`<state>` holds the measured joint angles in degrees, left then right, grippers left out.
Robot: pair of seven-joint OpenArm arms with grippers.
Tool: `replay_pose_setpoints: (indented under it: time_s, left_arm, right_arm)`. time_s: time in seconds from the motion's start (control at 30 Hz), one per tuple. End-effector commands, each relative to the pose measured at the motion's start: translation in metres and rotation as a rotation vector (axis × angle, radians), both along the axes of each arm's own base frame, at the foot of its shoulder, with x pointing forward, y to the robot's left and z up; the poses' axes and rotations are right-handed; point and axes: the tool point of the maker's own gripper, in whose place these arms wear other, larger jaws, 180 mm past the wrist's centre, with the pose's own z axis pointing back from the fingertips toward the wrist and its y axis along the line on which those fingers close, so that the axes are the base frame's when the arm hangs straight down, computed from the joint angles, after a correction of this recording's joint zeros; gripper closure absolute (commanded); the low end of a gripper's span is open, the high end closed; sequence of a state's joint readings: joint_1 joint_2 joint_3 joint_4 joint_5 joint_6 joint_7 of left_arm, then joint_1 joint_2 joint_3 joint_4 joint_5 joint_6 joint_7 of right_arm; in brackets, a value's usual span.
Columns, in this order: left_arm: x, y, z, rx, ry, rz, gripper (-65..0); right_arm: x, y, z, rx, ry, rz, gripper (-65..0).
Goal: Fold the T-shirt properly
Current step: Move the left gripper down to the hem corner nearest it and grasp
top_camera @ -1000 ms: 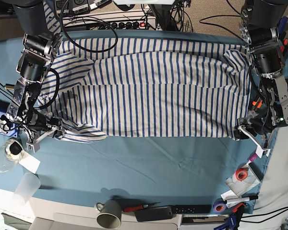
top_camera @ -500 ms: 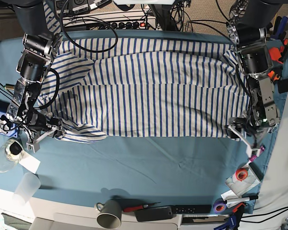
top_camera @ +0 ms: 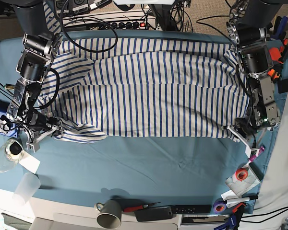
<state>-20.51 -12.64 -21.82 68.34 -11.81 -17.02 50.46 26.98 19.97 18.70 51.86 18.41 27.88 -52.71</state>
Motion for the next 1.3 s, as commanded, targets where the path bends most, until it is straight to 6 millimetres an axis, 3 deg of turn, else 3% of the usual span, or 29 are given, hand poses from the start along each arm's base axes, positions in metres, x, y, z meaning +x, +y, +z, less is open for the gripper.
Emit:
replay_pose_setpoints:
  time_s: [0.0, 0.07, 0.37, 0.67, 1.03, 1.13, 1.27]
  left_arm:
    - [0.011, -0.001, 0.017, -0.007, -0.046, -0.027, 0.0]
    - [0.009, -0.007, 0.017, -0.020, -0.035, -0.064, 0.0]
    - [0.007, 0.000, 0.023, -0.037, -0.024, -0.056, 0.0]
    - [0.010, -0.009, 0.068, -0.158, -0.066, -0.077, 0.0]
    - [-0.003, -0.020, 0.065, -0.204, 0.011, -0.121, 0.0]
    - [-0.007, -0.020, 0.065, -0.193, 0.019, -0.131, 0.0]
    - [-0.018, -0.020, 0.064, -0.167, 0.016, -0.138, 0.0]
  right_arm:
    - [0.014, -0.008, 0.022, -0.015, -0.062, -0.007, -6.0]
    - [0.015, -0.008, 0.023, -0.016, -0.068, -0.008, 0.0]
    - [0.032, -0.014, 0.057, 0.029, -0.167, -0.005, 0.0]
    - [0.030, -0.019, 0.079, 0.067, -0.194, 0.033, 0.0]
    - [0.019, 0.000, 0.129, -0.028, -0.204, 0.152, 0.0]
    - [0.009, 0.000, 0.126, -0.064, -0.177, 0.167, 0.0]
    - [-0.007, -0.001, 0.103, -0.058, -0.118, 0.161, 0.0]
